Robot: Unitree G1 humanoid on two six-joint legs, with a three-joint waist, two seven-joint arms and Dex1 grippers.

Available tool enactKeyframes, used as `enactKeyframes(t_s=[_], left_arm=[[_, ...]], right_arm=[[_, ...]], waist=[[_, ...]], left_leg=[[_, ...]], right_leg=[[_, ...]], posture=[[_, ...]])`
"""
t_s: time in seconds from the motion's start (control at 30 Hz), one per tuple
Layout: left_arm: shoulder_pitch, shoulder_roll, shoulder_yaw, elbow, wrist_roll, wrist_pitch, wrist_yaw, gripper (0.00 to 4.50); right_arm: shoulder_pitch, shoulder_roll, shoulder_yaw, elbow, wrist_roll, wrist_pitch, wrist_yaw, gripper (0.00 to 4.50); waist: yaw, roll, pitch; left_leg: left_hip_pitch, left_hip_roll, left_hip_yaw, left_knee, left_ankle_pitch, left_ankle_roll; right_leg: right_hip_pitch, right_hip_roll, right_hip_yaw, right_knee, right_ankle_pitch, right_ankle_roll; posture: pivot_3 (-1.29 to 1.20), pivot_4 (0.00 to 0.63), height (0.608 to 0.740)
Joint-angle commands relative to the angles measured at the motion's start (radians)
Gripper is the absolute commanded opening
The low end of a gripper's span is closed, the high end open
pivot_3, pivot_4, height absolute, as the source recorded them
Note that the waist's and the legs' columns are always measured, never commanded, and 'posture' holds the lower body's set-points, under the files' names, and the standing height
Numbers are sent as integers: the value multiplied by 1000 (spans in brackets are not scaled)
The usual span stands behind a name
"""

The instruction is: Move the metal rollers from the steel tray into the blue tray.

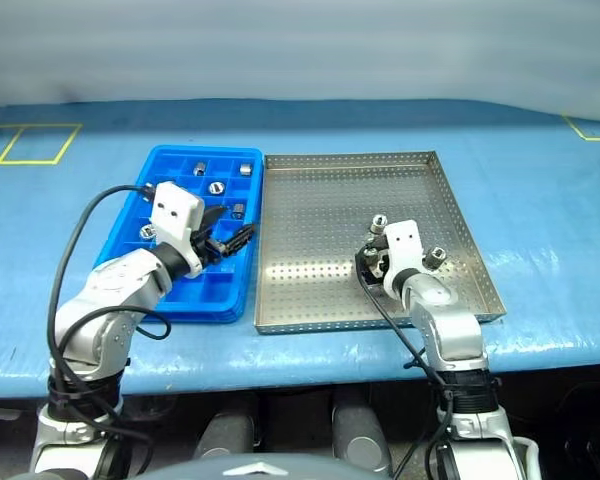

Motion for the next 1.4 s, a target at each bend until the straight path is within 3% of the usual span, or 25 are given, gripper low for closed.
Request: enactKeyframes(t_s=[0.03, 0.17, 0.2, 0.27, 0.4, 0.63, 0.83, 1.0, 1.3, 1.4], left_arm=[[9, 12, -2, -52, -3, -29, 3, 3620], [29, 19, 1, -63, -10, -31, 7, 3620], [34, 22, 2, -67, -13, -31, 5, 3620], [54, 39, 13, -79, -46, 1, -19, 3620], [132, 181, -3, -122, -44, 48, -82, 3620], [219, 244, 81, -194, -84, 73, -85, 3620], [322, 234, 160, -272, -102, 74, -52, 3620], [347, 132, 281, -305, -99, 50, 61, 3620], [395, 106, 301, -336, -88, 59, 124, 3620], [389, 106, 284, -336, -90, 61, 133, 3620]], right_arm=[[-32, 13, -11, 1, 1, -16, -4, 3263], [-31, 17, -5, -9, -5, -39, 5, 1912], [-30, 18, -3, -14, -5, -41, 6, 1830], [-35, 26, 6, -32, 5, -45, 22, 1830], [-105, 44, 89, -53, -2, -65, 74, 1830], [-347, 139, 208, 137, -9, -177, 201, 1830], [-533, 236, 277, 438, -42, -320, 317, 1830], [-645, 322, 264, 689, -61, -449, 352, 1830], [-757, 410, 214, 948, -75, -569, 368, 1830], [-781, 412, 205, 1012, -104, -616, 323, 2873]], waist=[[0, 0, 0], [0, 0, 0], [0, 0, 0], [1, 1, 0], [-8, 2, 1], [2, 3, 1], [23, 3, 1], [60, 3, 2], [105, 3, 2], [112, 3, 2]], left_leg=[[0, 0, 0, 0, 0, 0], [1, 2, -1, 0, 0, 0], [1, 2, -1, 0, 0, 0], [1, 3, -1, 0, 0, 0], [1, 3, -1, -1, 0, 0], [1, 4, -2, 0, 0, 0], [1, 4, -3, -3, 0, 0], [1, 4, -4, -4, 0, 0], [0, 4, -6, -4, 0, -1], [0, 4, -7, -5, 0, -1]], right_leg=[[0, 0, 0, 0, 0, 0], [0, 3, 0, 2, 0, -1], [0, 4, 0, 2, 0, -1], [0, 4, 0, 2, 0, -1], [-1, 4, 0, 2, -1, -2], [-1, 4, -1, 3, -1, -3], [-1, 4, -3, 1, -2, -5], [-1, 4, -5, 1, -2, -5], [-1, 4, -9, 1, -3, -7], [-1, 4, -10, 1, -4, -8]], posture=[[14, 150, 740], [22, 150, 740], [22, 150, 740], [26, 150, 740], [37, 150, 740], [104, 150, 740], [194, 150, 740], [262, 150, 740], [317, 150, 740], [314, 150, 740]])
